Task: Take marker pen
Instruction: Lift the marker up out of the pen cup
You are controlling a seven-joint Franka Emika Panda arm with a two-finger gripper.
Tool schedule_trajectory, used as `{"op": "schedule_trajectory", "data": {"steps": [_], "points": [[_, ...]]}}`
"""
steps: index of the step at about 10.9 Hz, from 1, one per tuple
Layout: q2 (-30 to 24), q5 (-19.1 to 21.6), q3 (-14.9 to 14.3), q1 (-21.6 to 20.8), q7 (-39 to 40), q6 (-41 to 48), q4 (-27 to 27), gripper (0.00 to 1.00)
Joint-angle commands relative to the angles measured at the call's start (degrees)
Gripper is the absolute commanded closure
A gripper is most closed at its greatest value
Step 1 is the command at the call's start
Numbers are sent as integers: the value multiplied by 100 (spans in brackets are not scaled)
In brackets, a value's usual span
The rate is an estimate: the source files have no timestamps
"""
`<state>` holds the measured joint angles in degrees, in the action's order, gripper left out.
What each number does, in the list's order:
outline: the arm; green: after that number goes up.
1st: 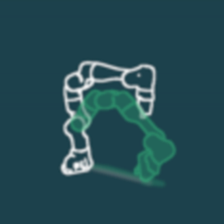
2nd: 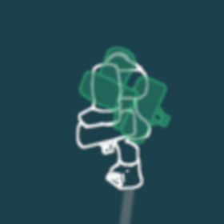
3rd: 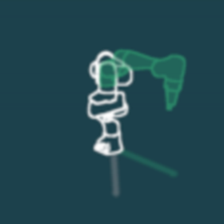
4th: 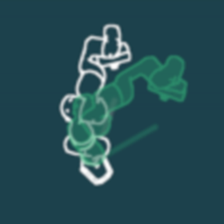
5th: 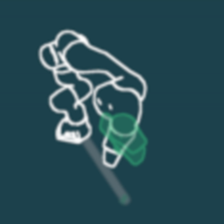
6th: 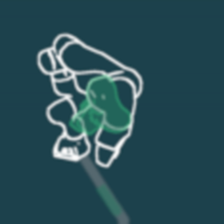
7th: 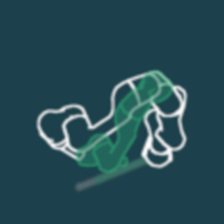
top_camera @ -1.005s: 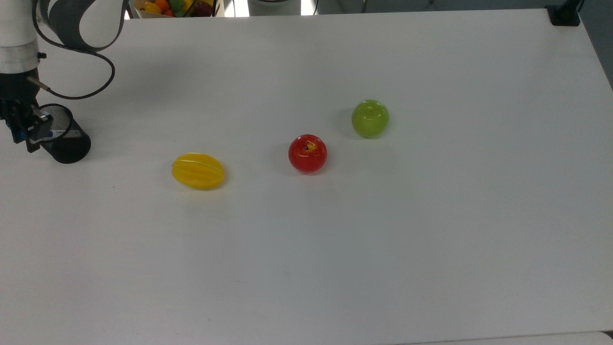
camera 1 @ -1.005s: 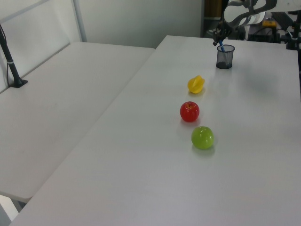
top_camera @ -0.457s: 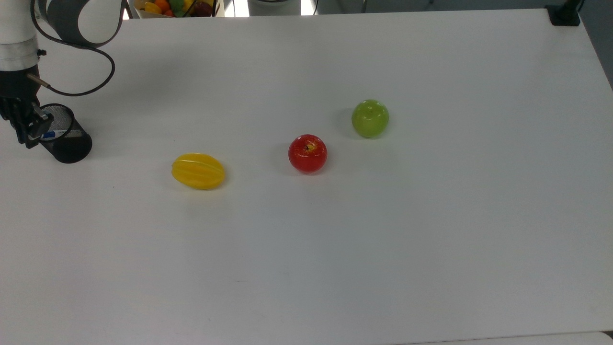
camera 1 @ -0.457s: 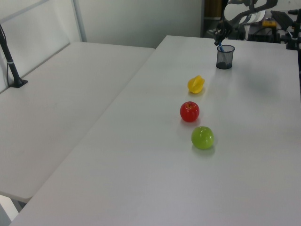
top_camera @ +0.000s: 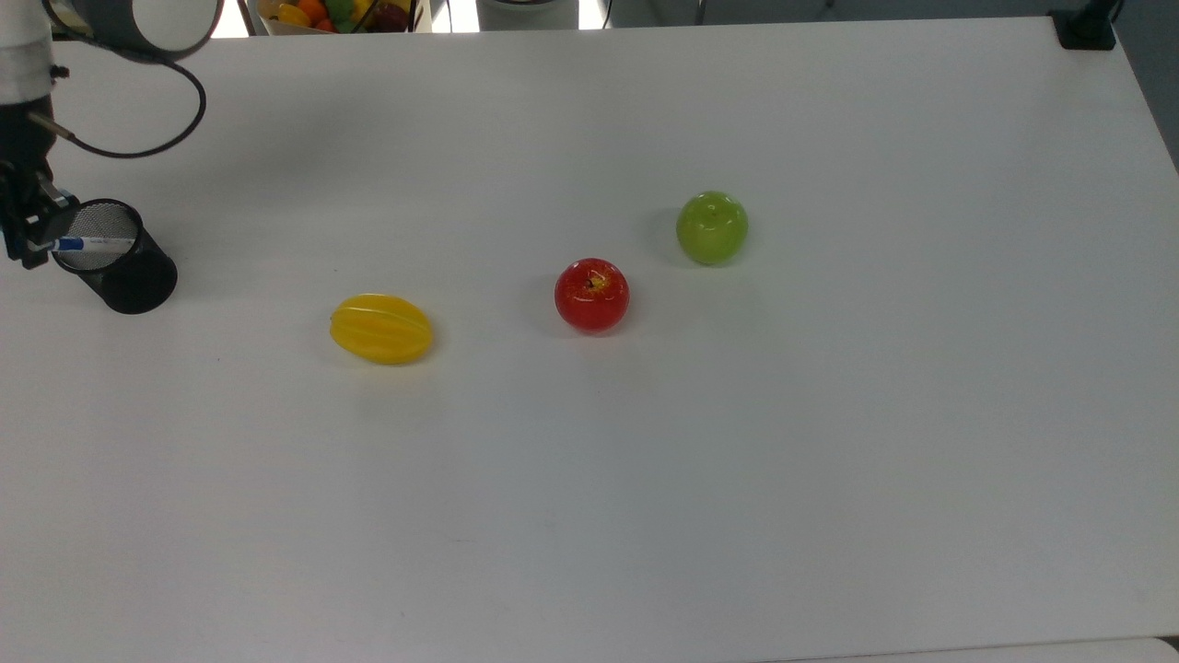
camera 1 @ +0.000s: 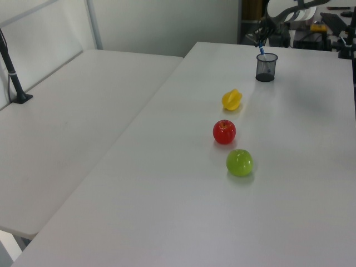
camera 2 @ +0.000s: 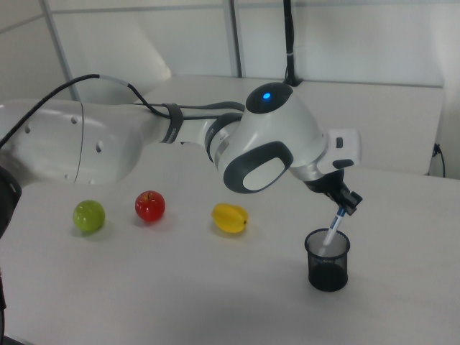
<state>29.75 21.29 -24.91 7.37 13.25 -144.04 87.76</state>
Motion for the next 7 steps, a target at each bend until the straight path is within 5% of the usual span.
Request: {"op": "schedule_trajectory", "data": {"steps": [1,7], "points": [[-522,157,-32,-78,494,219,101,100],[-1330,113,-102,-586,399,1568,101,100]]}}
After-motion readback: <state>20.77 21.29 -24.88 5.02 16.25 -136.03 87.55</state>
